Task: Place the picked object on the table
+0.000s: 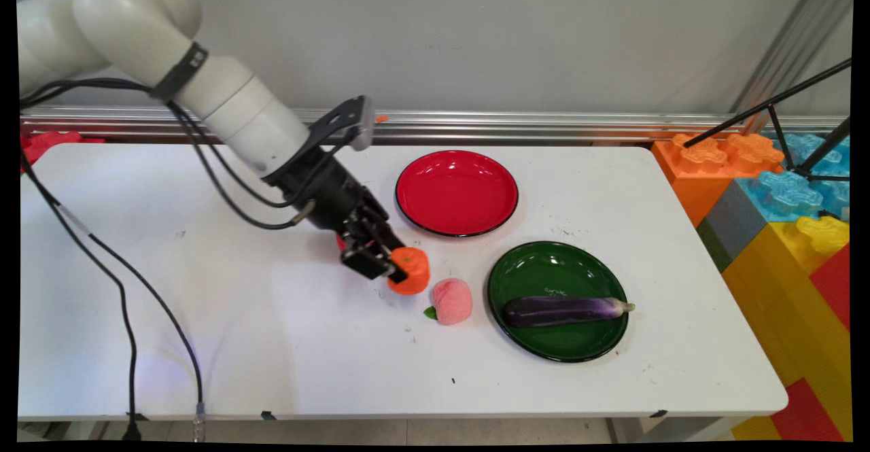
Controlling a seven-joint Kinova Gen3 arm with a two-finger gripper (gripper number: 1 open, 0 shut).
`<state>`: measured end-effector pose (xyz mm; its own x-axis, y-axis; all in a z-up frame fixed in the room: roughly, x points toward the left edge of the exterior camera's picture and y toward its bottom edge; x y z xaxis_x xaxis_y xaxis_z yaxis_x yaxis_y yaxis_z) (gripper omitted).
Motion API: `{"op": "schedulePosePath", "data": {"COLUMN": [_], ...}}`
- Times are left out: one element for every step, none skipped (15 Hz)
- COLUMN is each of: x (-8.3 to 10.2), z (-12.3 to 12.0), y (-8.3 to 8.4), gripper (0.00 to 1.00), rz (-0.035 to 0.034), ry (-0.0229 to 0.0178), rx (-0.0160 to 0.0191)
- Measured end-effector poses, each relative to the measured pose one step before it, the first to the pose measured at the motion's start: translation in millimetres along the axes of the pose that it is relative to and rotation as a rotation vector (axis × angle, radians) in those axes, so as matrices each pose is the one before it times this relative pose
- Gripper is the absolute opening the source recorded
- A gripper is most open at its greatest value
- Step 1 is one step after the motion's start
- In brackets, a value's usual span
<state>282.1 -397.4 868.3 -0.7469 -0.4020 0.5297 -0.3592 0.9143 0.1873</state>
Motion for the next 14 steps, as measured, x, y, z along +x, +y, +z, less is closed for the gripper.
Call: {"op": "schedulePosePath", "data": {"x": [-4.33, -7.54, -6.32, -4.11, -6.39, -5.33, -5.72, -4.76, -4.73, -4.86, -3.41, -2.88, -4.89, -2.68], "z": [-1.19, -2.03, -1.61, -0.92, -0.91, -0.57, 0.10, 1.05, 1.40, 2.27, 1.97, 1.84, 3.62, 2.17], "y": [-0.44, -0.84, -0.73, -0.43, -0.77, -0.74, -0.60, -0.87, -1.16, -1.26, -0.93, -0.67, -1.25, -0.64], "gripper": [0.00, 0.00, 0.00, 0.00, 0.00, 0.00, 0.00, 0.00, 0.00, 0.00, 0.00, 0.00, 0.00, 0.00], "rz": [0.00195, 0.00284, 0.00161, 0.00072, 0.00012, -0.00015, -0.00105, -0.00077, -0.00048, -0.00022, -0.00019, -0.00026, 0.00102, 0.00110], "ry": [-0.00318, -0.00570, -0.00445, -0.00304, -0.00441, -0.00350, -0.00327, -0.00214, -0.00202, -0.00193, -0.00114, -0.00158, -0.00294, -0.00272], "rx": [-0.00247, -0.00385, -0.00301, -0.00188, -0.00303, -0.00258, -0.00285, -0.00233, -0.00139, -0.00123, -0.00077, -0.00080, -0.00129, -0.00080]}}
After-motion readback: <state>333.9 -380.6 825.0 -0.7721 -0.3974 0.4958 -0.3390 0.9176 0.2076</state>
